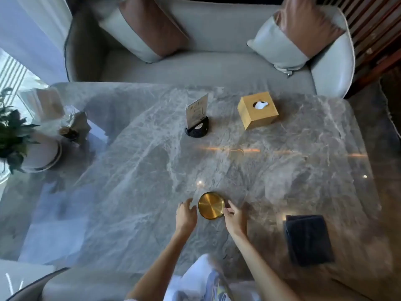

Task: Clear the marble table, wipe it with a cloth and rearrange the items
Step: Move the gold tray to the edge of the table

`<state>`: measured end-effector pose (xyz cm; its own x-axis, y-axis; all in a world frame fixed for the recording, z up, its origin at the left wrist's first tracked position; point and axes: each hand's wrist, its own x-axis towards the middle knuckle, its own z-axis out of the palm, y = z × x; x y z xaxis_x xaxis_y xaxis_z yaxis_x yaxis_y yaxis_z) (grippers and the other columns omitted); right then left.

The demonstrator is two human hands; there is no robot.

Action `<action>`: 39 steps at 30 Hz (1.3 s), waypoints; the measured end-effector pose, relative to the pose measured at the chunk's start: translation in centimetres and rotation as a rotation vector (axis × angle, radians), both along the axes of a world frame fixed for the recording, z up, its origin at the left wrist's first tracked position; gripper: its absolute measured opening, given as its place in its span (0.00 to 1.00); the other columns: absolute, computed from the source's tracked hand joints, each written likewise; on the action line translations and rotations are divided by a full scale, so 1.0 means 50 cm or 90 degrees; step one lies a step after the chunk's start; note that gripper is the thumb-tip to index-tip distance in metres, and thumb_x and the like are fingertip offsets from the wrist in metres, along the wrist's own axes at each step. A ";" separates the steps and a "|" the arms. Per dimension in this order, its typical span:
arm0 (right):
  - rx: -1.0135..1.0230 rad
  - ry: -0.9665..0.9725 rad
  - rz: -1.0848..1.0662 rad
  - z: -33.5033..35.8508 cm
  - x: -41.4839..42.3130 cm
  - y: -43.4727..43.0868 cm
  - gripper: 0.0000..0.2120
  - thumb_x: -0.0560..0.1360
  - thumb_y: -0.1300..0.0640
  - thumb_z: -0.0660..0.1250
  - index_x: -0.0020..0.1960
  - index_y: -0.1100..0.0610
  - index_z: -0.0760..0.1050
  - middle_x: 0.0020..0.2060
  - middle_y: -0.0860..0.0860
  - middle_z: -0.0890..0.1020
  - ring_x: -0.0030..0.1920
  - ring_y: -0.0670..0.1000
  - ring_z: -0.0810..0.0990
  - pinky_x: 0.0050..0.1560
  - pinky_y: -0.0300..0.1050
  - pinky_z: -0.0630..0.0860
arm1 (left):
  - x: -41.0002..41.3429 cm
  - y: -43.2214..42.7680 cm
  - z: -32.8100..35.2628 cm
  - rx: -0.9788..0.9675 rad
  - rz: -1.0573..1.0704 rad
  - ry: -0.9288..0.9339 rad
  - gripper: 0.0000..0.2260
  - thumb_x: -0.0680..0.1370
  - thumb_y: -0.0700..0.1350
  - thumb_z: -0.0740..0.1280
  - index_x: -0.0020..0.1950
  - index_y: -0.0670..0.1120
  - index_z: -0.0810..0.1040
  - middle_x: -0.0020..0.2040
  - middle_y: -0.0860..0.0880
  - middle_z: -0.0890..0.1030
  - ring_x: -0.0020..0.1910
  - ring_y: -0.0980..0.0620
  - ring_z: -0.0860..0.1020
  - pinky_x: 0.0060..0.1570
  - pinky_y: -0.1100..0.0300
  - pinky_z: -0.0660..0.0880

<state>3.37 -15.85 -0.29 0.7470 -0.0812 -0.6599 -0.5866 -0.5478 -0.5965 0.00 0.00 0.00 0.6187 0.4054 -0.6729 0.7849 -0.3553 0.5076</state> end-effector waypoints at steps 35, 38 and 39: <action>0.030 -0.106 -0.194 0.003 0.299 -0.344 0.14 0.75 0.55 0.70 0.59 0.57 0.81 0.50 0.55 0.86 0.45 0.50 0.85 0.46 0.54 0.84 | 0.377 -0.344 0.027 -0.066 -0.023 -0.073 0.16 0.69 0.32 0.63 0.50 0.48 0.80 0.45 0.43 0.86 0.45 0.43 0.84 0.46 0.48 0.82; 0.041 -0.128 -0.256 0.020 0.409 -0.471 0.15 0.75 0.55 0.71 0.59 0.61 0.80 0.49 0.55 0.85 0.43 0.51 0.84 0.45 0.53 0.84 | 0.509 -0.471 0.029 -0.076 -0.083 -0.088 0.16 0.68 0.32 0.65 0.50 0.49 0.81 0.46 0.43 0.86 0.50 0.44 0.83 0.49 0.53 0.80; 0.050 -0.128 -0.278 0.018 0.446 -0.513 0.16 0.75 0.55 0.71 0.60 0.62 0.80 0.48 0.54 0.85 0.42 0.50 0.83 0.44 0.51 0.84 | 0.550 -0.511 0.029 -0.080 -0.100 -0.091 0.15 0.68 0.33 0.66 0.49 0.49 0.81 0.47 0.42 0.86 0.51 0.44 0.83 0.51 0.54 0.79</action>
